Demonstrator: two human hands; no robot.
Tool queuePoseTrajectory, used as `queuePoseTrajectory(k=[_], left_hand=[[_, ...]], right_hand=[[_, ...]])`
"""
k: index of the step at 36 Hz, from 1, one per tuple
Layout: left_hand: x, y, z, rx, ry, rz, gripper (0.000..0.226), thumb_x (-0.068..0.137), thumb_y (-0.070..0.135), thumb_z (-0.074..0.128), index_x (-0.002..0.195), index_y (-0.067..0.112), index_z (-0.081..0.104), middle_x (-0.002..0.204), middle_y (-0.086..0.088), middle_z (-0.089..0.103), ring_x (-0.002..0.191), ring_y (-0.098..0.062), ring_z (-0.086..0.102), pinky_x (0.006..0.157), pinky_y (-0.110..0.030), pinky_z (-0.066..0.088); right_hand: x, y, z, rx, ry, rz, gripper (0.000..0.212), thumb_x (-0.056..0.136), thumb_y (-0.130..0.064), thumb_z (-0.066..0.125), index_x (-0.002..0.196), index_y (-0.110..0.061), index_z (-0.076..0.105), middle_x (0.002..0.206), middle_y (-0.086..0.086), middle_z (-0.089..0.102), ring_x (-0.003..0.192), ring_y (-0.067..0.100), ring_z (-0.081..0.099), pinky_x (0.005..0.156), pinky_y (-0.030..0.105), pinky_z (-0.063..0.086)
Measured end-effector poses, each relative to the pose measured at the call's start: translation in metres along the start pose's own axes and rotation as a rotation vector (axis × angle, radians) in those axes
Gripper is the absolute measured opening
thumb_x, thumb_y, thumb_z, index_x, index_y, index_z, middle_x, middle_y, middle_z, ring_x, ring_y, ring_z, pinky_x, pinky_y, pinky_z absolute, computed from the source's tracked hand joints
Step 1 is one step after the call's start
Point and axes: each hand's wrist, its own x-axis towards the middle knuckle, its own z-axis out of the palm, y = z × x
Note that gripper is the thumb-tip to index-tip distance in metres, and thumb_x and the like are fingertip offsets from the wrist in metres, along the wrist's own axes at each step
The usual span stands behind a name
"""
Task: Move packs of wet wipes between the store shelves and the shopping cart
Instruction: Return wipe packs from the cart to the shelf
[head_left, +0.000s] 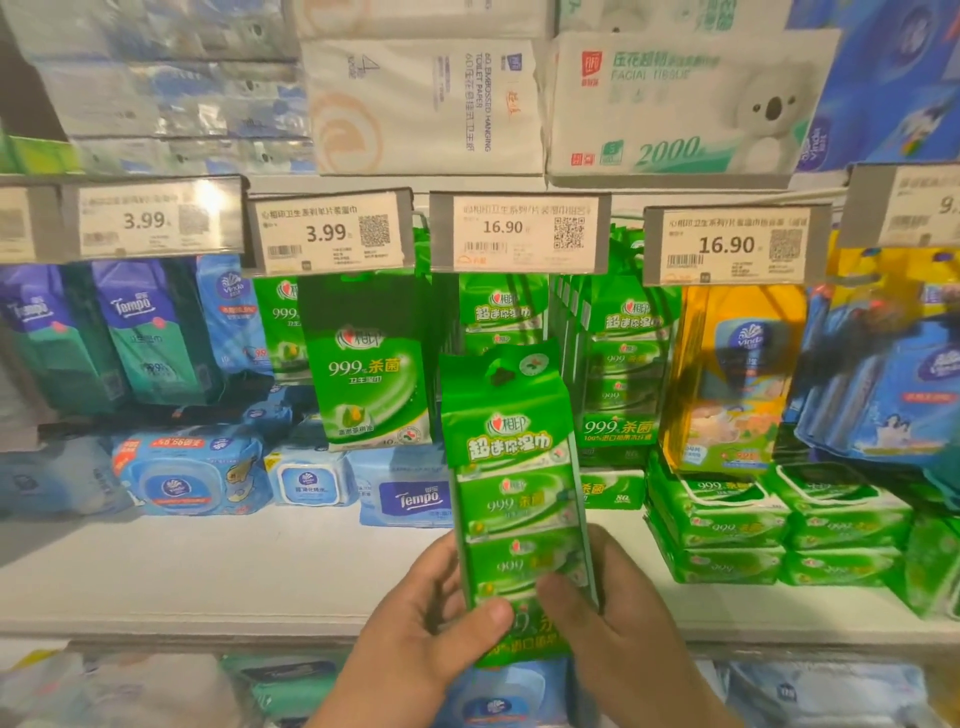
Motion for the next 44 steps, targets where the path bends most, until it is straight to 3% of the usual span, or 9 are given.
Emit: queuePoseTrajectory(k=[3,7,10,18,26,31,36,40,44], left_hand=[[0.002,0.009,0.002,-0.008,0.006,0.048,0.086,0.062,0.041,0.092,0.135,0.012,0.055,0.123,-0.011,0.071,0.109,-0.024,0.07,0.083,-0.027,0.056],[0.006,0.023,0.002,0.029,0.025,0.115,0.069,0.07,0.033,0.077,0.134,0.015,0.056,0.121,-0.003,0.072,0.108,-0.019,0.07,0.082,-0.024,0.056],[0.009,0.032,0.004,0.069,0.02,0.153,0.066,0.075,0.035,0.074,0.136,0.018,0.055,0.126,-0.001,0.07,0.116,-0.021,0.067,0.091,-0.031,0.055],[0.019,0.052,0.006,0.142,-0.017,0.232,0.049,0.079,0.038,0.07,0.126,0.044,0.061,0.129,0.006,0.068,0.123,-0.022,0.062,0.1,-0.041,0.053],[0.03,0.06,0.01,0.055,-0.008,0.224,0.047,0.088,0.017,0.065,0.134,0.022,0.058,0.127,0.0,0.069,0.12,-0.021,0.065,0.091,-0.03,0.055],[0.036,0.059,0.01,0.091,0.031,0.187,0.042,0.086,0.028,0.064,0.128,0.034,0.063,0.12,0.003,0.072,0.104,-0.022,0.071,0.076,-0.03,0.058],[0.039,0.056,0.011,0.081,0.052,0.145,0.038,0.089,0.03,0.071,0.126,0.032,0.063,0.118,0.004,0.073,0.104,-0.021,0.071,0.079,-0.031,0.059],[0.042,0.046,0.011,0.072,0.09,0.072,0.046,0.081,0.035,0.063,0.126,0.026,0.063,0.117,0.005,0.073,0.106,-0.017,0.07,0.08,-0.027,0.057],[0.049,0.037,0.013,0.034,0.149,-0.05,0.045,0.081,0.046,0.063,0.119,0.024,0.067,0.109,-0.009,0.074,0.09,-0.02,0.07,0.08,-0.032,0.058]], right_hand=[[0.007,-0.012,0.0,-0.033,0.023,-0.057,0.044,0.069,-0.08,0.059,0.106,-0.057,0.062,0.099,-0.017,0.076,0.087,0.005,0.071,0.074,0.02,0.054],[0.016,-0.027,-0.003,-0.066,0.053,-0.138,0.059,0.063,-0.097,0.048,0.102,-0.055,0.063,0.078,-0.016,0.071,0.063,0.001,0.06,0.06,0.012,0.045],[0.021,-0.036,-0.003,-0.064,0.068,-0.175,0.06,0.065,-0.096,0.046,0.105,-0.056,0.064,0.087,-0.015,0.074,0.071,0.003,0.065,0.062,0.011,0.047],[0.028,-0.056,-0.005,0.012,0.089,-0.234,0.049,0.077,-0.067,0.056,0.109,-0.032,0.066,0.097,-0.026,0.074,0.086,-0.008,0.068,0.066,0.003,0.046],[0.039,-0.057,-0.006,-0.024,0.11,-0.129,0.026,0.083,-0.052,0.055,0.098,-0.034,0.068,0.091,-0.022,0.074,0.082,-0.002,0.068,0.061,0.007,0.046],[0.046,-0.052,-0.002,-0.04,0.12,-0.042,0.017,0.1,-0.043,0.056,0.102,-0.031,0.068,0.089,-0.014,0.075,0.076,0.004,0.068,0.061,0.017,0.051],[0.05,-0.042,0.0,-0.065,0.152,-0.027,0.016,0.101,-0.041,0.055,0.099,-0.032,0.068,0.084,-0.012,0.074,0.07,0.004,0.066,0.059,0.016,0.048],[0.054,-0.028,0.004,-0.04,0.165,0.025,0.027,0.091,-0.062,0.055,0.098,-0.038,0.067,0.086,-0.006,0.074,0.077,0.013,0.07,0.067,0.033,0.057],[0.063,-0.017,0.008,-0.041,0.214,0.099,0.024,0.097,-0.053,0.053,0.091,-0.034,0.066,0.079,0.002,0.073,0.062,0.017,0.071,0.067,0.046,0.059]])
